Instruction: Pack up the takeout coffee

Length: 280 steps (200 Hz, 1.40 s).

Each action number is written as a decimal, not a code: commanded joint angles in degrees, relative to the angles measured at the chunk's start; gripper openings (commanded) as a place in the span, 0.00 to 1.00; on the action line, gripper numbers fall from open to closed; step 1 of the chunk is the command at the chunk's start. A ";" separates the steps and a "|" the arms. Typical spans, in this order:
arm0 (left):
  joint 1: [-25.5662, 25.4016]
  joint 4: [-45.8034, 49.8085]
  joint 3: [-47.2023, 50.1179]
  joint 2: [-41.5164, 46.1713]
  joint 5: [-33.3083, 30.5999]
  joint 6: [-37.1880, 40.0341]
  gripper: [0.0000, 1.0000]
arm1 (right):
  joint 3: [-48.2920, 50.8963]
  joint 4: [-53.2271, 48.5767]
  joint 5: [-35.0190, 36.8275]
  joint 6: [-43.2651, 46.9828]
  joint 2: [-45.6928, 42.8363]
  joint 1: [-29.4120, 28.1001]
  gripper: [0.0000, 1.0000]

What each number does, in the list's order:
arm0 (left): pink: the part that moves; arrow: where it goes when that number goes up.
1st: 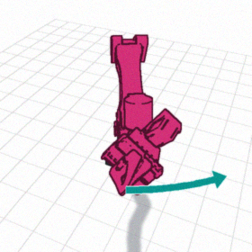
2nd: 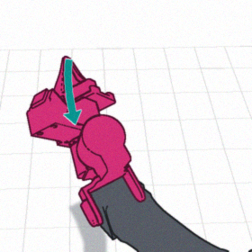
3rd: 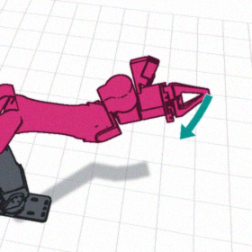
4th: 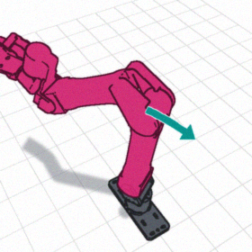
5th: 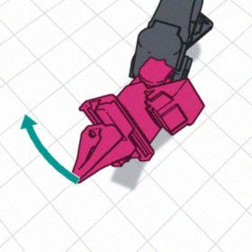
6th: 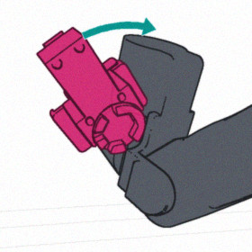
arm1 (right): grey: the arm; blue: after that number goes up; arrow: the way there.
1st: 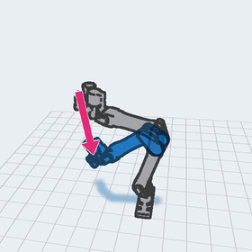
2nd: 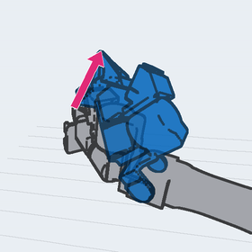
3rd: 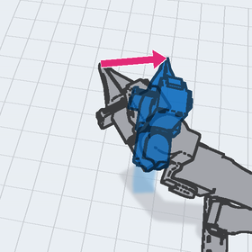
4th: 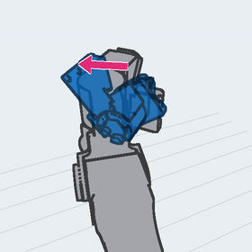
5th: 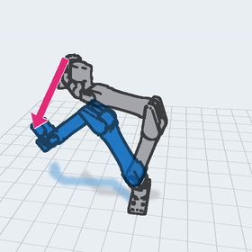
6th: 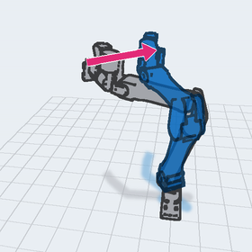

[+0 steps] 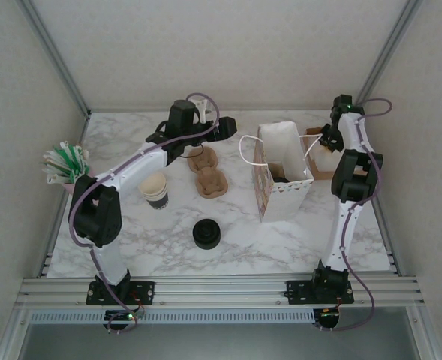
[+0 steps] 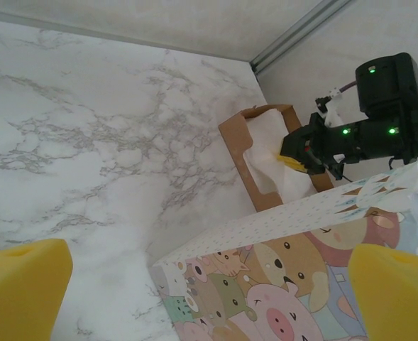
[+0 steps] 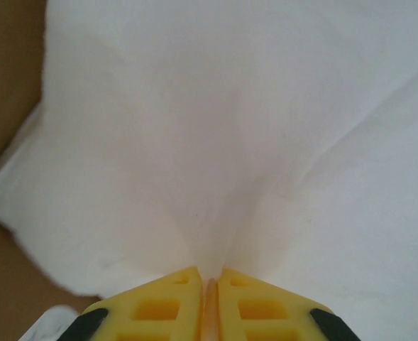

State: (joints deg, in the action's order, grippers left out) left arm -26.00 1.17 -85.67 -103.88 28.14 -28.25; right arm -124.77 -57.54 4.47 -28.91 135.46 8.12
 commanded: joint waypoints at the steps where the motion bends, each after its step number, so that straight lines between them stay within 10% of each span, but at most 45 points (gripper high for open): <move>1: 0.43 -0.53 0.66 2.58 0.95 0.48 1.00 | 1.56 1.06 1.23 0.77 -4.98 0.02 0.11; 280: -5.56 -4.86 17.63 31.68 -7.36 -3.62 1.00 | 18.79 10.30 -8.76 4.79 -56.75 -10.35 0.00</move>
State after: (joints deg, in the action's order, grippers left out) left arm -30.22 -1.67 -70.28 -76.01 23.07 -30.44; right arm -106.13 -47.48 1.21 -25.87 82.63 -0.84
